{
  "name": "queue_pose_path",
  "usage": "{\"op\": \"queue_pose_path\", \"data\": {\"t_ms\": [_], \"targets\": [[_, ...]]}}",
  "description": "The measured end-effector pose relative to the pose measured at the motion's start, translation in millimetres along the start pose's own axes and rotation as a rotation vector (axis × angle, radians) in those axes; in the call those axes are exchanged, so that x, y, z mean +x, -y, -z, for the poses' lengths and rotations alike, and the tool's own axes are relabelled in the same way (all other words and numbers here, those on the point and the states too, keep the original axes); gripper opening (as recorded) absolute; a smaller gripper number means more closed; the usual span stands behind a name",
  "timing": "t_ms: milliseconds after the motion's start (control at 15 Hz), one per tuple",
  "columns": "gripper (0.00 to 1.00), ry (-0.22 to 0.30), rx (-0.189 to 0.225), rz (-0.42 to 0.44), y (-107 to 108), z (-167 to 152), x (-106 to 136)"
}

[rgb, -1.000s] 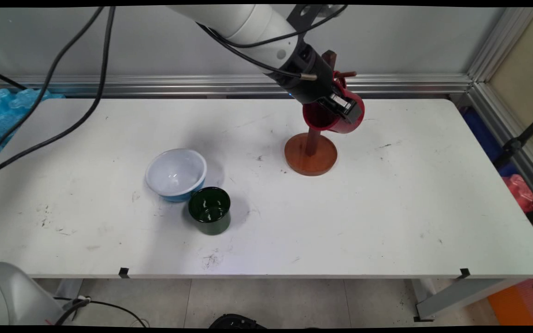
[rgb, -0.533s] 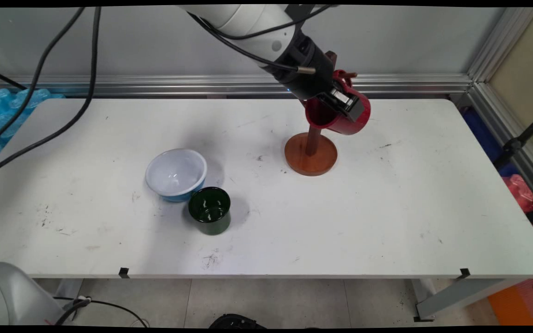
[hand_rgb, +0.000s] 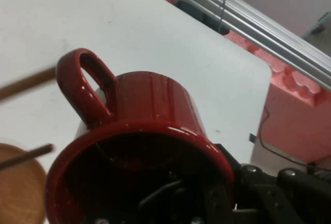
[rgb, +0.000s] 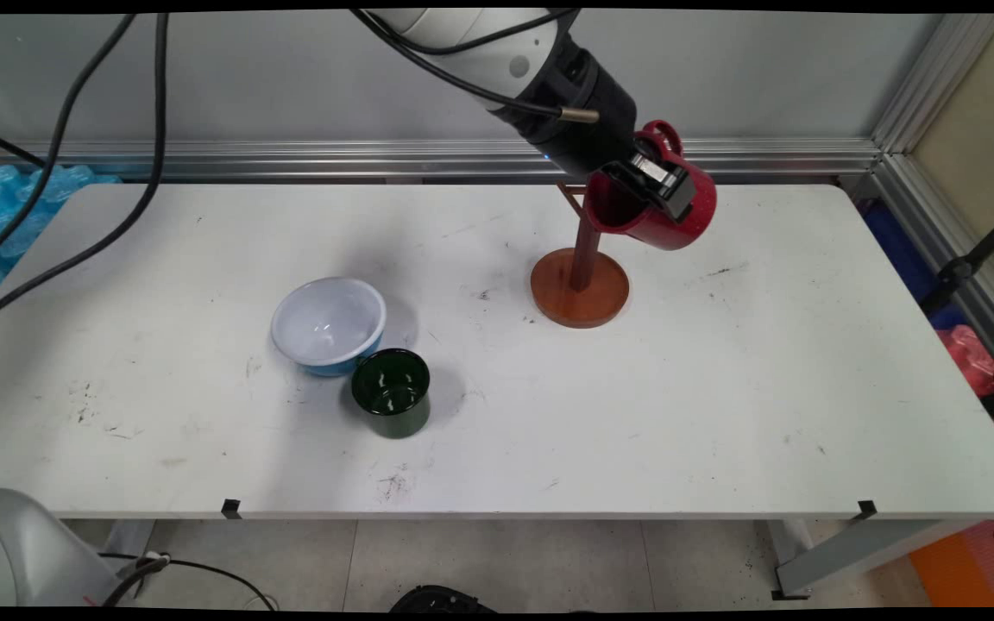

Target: Place the picked object on the table

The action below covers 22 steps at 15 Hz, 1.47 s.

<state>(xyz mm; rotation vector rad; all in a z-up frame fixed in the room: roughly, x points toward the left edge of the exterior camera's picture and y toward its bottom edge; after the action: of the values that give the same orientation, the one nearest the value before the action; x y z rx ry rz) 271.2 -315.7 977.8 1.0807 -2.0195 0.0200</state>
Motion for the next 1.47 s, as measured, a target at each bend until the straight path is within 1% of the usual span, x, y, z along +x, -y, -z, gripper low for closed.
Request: {"op": "queue_pose_path", "data": {"t_ms": [267, 600, 733, 867, 1133, 1333, 1467], "targets": [[0.0, -0.001, -0.025, -0.006, -10.3, 3.8, -0.4], [0.0, 0.012, -0.072, -0.021, -29.0, 13.8, -6.6], [0.0, 0.026, -0.079, -0.039, -33.0, 19.6, -11.8], [0.0, 0.042, -0.076, -0.061, -34.6, 25.6, -16.8], [0.0, 0.09, -0.051, -0.108, -33.2, 41.9, -29.8], [0.0, 0.149, -0.005, -0.156, -22.7, 60.0, -43.0], [0.0, 0.194, 0.035, -0.194, -10.2, 72.4, -51.4]]}}
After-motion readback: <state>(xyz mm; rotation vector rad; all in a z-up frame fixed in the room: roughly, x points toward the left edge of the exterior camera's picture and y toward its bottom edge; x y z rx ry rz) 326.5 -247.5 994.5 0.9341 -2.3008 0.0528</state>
